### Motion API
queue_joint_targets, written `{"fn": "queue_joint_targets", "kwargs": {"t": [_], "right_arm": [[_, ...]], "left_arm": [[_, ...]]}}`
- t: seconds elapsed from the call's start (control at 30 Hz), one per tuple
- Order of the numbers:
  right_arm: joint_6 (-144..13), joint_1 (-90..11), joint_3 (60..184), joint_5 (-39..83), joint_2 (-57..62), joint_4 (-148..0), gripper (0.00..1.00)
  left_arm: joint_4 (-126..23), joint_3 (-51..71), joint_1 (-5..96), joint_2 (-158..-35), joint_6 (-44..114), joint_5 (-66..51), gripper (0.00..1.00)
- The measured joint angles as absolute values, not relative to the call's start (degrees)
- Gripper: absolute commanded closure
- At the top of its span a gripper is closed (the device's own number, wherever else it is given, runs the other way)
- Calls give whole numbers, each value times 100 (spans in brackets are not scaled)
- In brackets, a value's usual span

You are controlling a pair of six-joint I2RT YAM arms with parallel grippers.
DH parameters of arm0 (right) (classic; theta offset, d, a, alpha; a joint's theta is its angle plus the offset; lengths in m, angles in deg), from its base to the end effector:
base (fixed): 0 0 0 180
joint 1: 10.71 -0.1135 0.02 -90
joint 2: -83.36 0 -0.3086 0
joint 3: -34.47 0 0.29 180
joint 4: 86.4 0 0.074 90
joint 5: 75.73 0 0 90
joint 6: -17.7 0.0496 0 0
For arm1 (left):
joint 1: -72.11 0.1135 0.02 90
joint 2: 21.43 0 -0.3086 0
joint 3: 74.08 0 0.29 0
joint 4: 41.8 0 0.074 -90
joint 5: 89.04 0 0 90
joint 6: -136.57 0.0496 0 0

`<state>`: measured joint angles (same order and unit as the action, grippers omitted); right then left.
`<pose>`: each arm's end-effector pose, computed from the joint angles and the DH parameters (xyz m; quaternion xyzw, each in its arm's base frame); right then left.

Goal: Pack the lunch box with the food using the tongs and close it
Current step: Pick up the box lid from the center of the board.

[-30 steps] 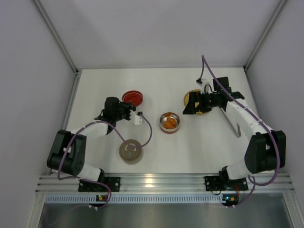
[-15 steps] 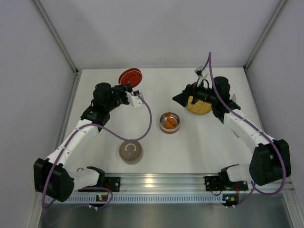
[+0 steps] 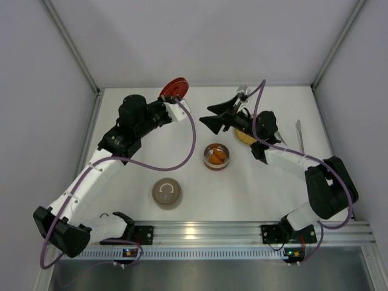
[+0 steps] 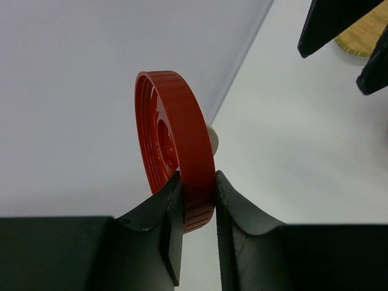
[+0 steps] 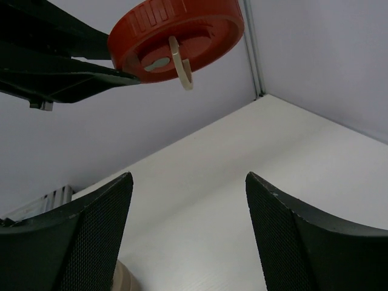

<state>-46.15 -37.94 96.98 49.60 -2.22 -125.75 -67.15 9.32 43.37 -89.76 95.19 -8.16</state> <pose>0.3185 0.1961 0.3396 -0.2482 0.5693 0.5051 0.5994 0.2655 -0.1545 0.4537 0.5180 0.5655 0.0502 0.6398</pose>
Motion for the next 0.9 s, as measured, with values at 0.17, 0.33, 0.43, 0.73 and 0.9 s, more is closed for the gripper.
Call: {"fn": "queue_joint_targets", "kwargs": {"t": [0.17, 0.33, 0.43, 0.73, 0.9], "right_arm": [[-4154, -3934, 9475, 4772, -609, -13740, 30], [-3955, -3997, 9483, 4729, -797, -14230, 32], [-3850, -3999, 9499, 4726, -902, -14348, 33], [-3592, -4124, 9724, 4779, -1250, -14474, 34], [-3516, -4242, 9916, 4842, -1361, -14501, 34]], "left_arm": [[-6879, 1053, 4110, -8976, 9119, -631, 100], [-6966, 1055, 3996, -8976, 8863, -521, 100], [-7032, 1088, 3970, -8976, 8704, -515, 100], [-7060, 1116, 3929, -8976, 8365, -512, 100], [-7141, 1168, 3850, -8976, 8238, -515, 100]]}}
